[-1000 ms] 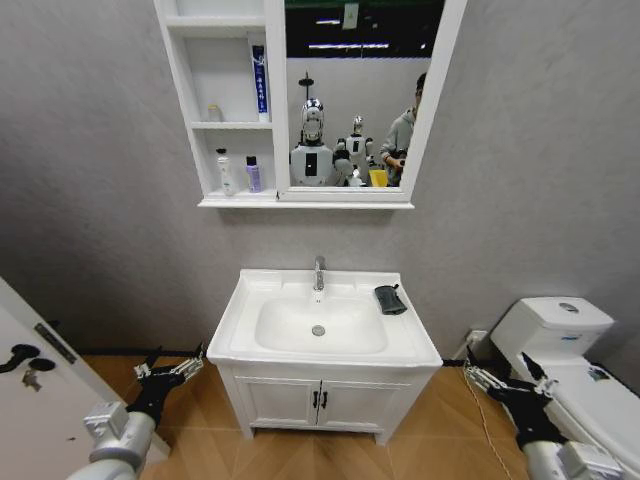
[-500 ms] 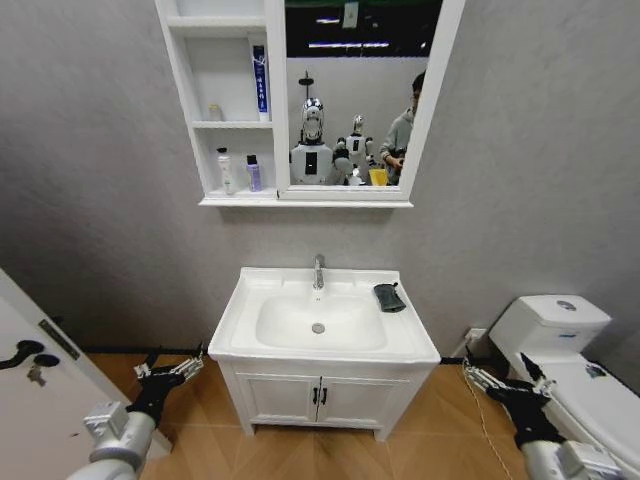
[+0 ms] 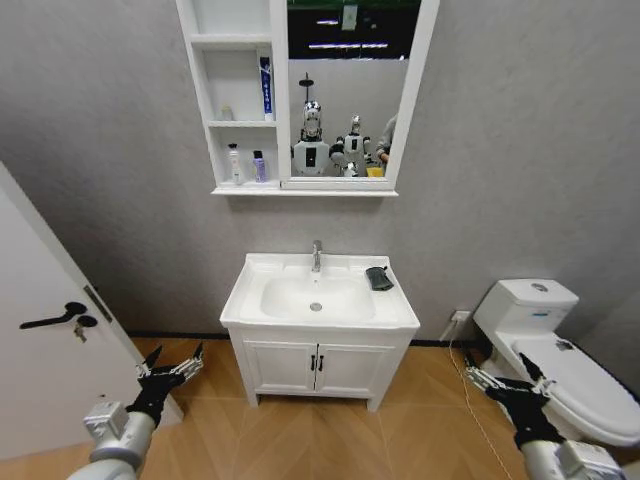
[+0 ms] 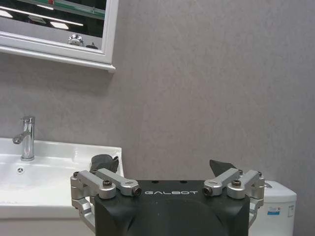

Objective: Move facial cleanser and shampoo from washbasin to cabinet, then wipe washbasin with towel.

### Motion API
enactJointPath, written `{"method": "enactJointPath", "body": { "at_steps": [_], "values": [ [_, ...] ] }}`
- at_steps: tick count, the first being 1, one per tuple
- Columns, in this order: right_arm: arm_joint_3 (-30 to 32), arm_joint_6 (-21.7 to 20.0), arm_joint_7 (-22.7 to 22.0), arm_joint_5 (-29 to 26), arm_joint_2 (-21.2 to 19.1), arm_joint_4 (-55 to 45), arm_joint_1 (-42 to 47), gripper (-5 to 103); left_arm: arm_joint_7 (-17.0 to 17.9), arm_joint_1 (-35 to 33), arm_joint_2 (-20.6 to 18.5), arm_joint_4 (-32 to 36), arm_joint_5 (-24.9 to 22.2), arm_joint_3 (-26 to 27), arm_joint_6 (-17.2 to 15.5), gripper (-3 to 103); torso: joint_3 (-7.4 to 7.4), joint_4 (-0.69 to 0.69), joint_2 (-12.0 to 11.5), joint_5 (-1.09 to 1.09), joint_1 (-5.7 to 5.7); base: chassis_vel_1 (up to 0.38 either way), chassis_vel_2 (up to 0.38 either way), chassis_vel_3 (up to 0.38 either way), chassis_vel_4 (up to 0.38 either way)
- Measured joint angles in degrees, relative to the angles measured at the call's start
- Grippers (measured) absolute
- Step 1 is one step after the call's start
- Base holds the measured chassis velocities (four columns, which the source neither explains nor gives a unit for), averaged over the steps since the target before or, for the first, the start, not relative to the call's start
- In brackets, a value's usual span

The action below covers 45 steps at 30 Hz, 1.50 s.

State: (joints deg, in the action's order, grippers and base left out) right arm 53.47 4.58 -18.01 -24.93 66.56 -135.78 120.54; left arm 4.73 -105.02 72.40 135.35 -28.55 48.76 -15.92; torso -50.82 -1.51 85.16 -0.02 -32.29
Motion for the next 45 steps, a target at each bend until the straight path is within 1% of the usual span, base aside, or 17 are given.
{"method": "enactJointPath", "body": {
  "at_steps": [2,5,8,12,13,14,16,17,18,20,21,24,25,28,30,31,45],
  "values": [
    [0.0,0.0,0.0,0.0,0.0,0.0,0.0,100,0.0,0.0,0.0,0.0,0.0,0.0,0.0,100,0.02,0.0,0.0,0.08,0.03,0.341,-0.401,-0.354,0.343],
    [0.0,0.0,0.0,0.0,0.0,0.0,0.0,100,0.0,0.0,0.0,0.0,0.0,0.0,0.0,100,0.0,0.0,0.0,-0.03,0.01,0.381,-0.368,-0.361,0.357],
    [0.0,0.0,0.0,0.0,0.0,0.0,0.0,100,0.0,0.0,0.0,0.0,0.0,0.0,0.0,100,0.03,-0.01,0.0,0.1,0.04,0.373,-0.381,-0.365,0.377],
    [0.0,0.0,0.0,0.0,0.0,0.0,0.0,100,0.0,0.0,0.0,0.0,0.0,0.0,0.0,100,0.0,0.0,0.0,-0.04,0.01,0.359,-0.355,-0.354,0.367],
    [0.0,0.0,0.0,0.0,0.0,0.0,0.0,100,0.0,0.0,0.0,0.0,0.0,0.0,0.0,100,0.02,-0.01,0.0,0.16,0.04,0.319,-0.317,-0.323,0.358],
    [0.0,0.0,0.0,0.0,0.0,0.0,0.0,100,0.0,0.0,0.0,0.0,0.0,0.0,0.0,100,0.02,-0.01,0.0,0.16,0.04,0.319,-0.317,-0.323,0.358],
    [0.0,0.0,0.0,0.0,0.0,0.0,0.0,100,0.0,0.0,0.0,0.0,0.0,0.0,0.0,100,0.0,-0.01,0.0,-0.06,-0.01,0.382,-0.338,-0.38,0.34],
    [0.0,0.0,0.0,0.0,0.0,0.0,0.0,100,0.0,0.0,0.0,0.0,0.0,0.0,0.0,100,0.0,0.0,0.0,-0.07,-0.01,0.394,-0.357,-0.359,0.326],
    [0.0,0.0,0.0,0.0,0.0,0.0,0.0,100,0.0,0.0,0.0,0.0,0.0,0.0,0.0,100,0.01,0.0,0.0,0.11,0.01,0.321,-0.357,-0.359,0.346],
    [0.0,0.0,0.0,0.0,0.0,0.0,0.0,100,0.0,0.0,0.0,0.0,0.0,0.0,0.0,100,0.02,0.0,0.0,0.12,0.03,0.321,-0.337,-0.333,0.346],
    [0.0,0.0,0.0,0.0,0.0,0.0,0.0,100,0.0,0.0,0.0,0.0,0.0,0.0,0.0,100,0.01,-0.01,0.0,-0.04,0.02,0.335,-0.316,-0.375,0.323],
    [0.0,0.0,0.0,0.0,0.0,0.0,0.0,100,0.0,0.0,0.0,0.0,0.0,0.0,0.0,100,0.0,-0.01,0.0,-0.05,0.0,0.332,-0.325,-0.328,0.327],
    [0.0,0.0,0.0,0.0,0.0,0.0,0.0,100,0.0,0.0,0.0,0.0,0.0,0.0,0.0,100,0.02,0.0,0.0,0.17,0.03,0.286,-0.335,-0.304,0.299],
    [0.0,0.0,0.0,0.0,0.0,0.0,0.0,100,0.0,0.0,0.0,0.0,0.0,0.0,0.0,100,0.0,0.0,0.0,-0.08,0.01,0.302,-0.294,-0.316,0.292],
    [0.0,0.0,0.0,0.0,0.0,0.0,0.0,100,0.0,0.0,0.0,0.0,0.0,0.0,0.0,100,0.03,-0.01,0.0,0.04,0.06,0.227,-0.266,-0.196,0.253],
    [0.0,0.0,0.0,0.0,0.0,0.0,0.0,100,0.0,0.0,0.0,0.0,0.0,0.0,0.0,100,0.04,0.03,0.1,0.06,0.06,0.153,-0.246,-0.167,0.169],
    [0.0,0.0,0.0,0.0,0.0,0.0,0.0,100,0.0,0.0,0.0,0.0,0.0,0.0,0.0,100,-0.02,0.01,0.0,0.01,-0.07,-0.009,-0.011,0.005,0.011]
  ]
}}
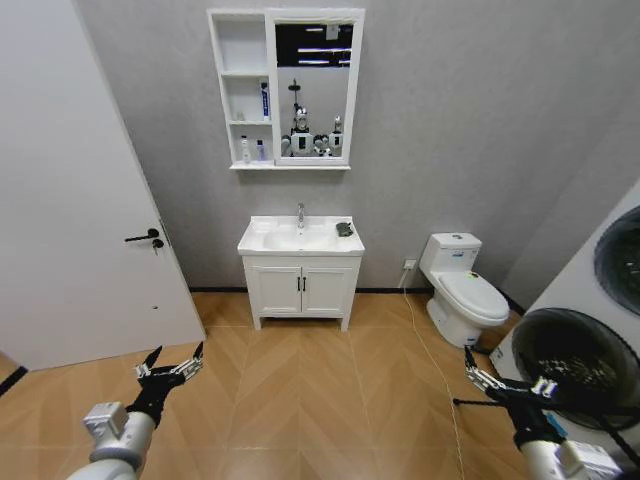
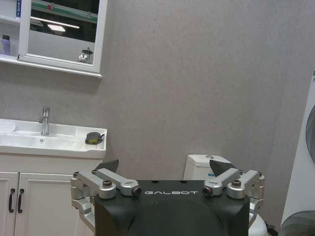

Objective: Move facial cleanser and shampoo from washbasin to cabinet, then wipe washbasin with towel.

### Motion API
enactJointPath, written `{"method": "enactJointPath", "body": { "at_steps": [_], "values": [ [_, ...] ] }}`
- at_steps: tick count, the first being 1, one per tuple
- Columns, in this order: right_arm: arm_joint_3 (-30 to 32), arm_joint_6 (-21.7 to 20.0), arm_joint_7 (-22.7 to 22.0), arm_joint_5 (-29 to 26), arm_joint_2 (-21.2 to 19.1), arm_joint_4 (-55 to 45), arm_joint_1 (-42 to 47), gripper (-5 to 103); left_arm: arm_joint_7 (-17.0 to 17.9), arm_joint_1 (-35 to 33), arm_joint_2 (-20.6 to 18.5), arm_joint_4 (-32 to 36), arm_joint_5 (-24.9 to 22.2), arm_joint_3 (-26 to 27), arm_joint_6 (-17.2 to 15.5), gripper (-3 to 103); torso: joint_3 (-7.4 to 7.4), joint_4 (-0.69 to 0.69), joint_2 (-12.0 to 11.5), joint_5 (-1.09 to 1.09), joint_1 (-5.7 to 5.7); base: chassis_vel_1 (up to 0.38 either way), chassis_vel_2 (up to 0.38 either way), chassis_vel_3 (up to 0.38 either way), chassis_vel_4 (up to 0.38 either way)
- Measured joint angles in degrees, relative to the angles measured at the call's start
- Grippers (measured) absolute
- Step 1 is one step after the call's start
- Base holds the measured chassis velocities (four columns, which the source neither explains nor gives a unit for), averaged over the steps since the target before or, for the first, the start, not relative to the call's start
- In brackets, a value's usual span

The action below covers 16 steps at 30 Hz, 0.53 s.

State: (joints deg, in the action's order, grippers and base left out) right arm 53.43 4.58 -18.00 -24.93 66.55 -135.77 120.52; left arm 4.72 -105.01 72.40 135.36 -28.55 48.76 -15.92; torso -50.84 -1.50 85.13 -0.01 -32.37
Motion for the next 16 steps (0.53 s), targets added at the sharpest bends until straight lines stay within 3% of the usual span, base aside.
{"method": "enactJointPath", "body": {
  "at_steps": [16],
  "values": [
    [0.0,0.0,0.0,0.0,0.0,0.0,0.0,100,0.0,0.0,0.0,0.0,0.0,0.0,0.0,100,0.03,-0.01,0.0,0.01,0.08,0.0,0.0,0.0,0.0]
  ]
}}
